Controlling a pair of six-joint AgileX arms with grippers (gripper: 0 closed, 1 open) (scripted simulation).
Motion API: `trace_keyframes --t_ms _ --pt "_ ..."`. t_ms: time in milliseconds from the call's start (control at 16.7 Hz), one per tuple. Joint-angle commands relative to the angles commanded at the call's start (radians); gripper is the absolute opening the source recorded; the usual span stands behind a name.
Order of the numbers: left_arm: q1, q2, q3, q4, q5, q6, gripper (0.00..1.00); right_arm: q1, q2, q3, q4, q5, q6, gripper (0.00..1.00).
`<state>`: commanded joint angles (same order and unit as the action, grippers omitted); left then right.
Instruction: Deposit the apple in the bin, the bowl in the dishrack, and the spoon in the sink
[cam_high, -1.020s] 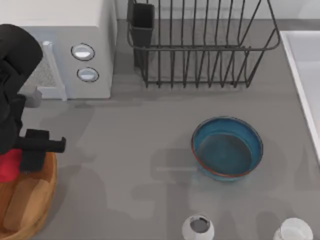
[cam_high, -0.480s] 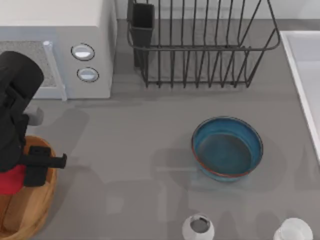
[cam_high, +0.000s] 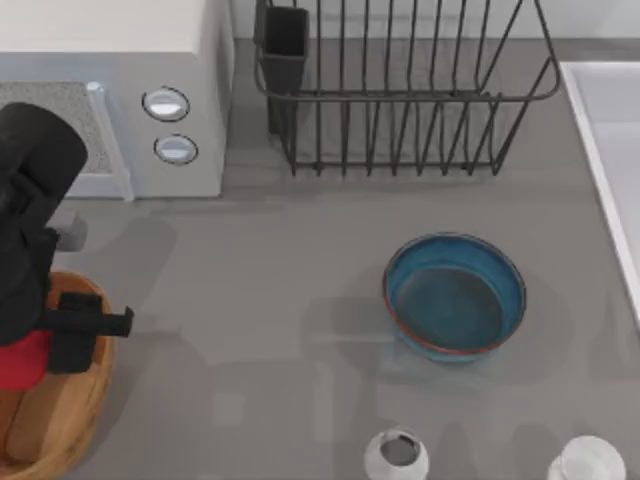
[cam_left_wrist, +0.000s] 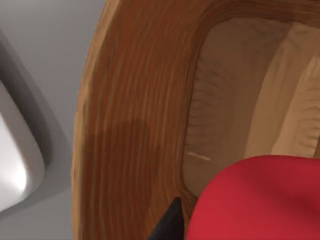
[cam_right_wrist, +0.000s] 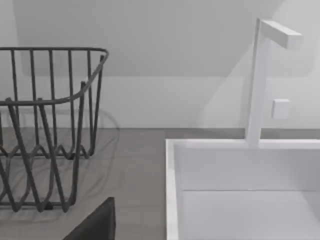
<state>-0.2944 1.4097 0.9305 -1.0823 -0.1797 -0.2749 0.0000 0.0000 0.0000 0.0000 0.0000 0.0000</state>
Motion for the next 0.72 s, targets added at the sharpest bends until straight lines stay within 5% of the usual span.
trace_keyframes --t_ms 300,720 --pt "0.000 0.000 0.000 0.000 0.000 0.000 0.98 0.000 0.000 0.000 0.000 0.000 0.000 1.00" --pt "0.000 0.000 0.000 0.000 0.000 0.000 1.00 0.000 0.000 0.000 0.000 0.000 0.000 1.00"
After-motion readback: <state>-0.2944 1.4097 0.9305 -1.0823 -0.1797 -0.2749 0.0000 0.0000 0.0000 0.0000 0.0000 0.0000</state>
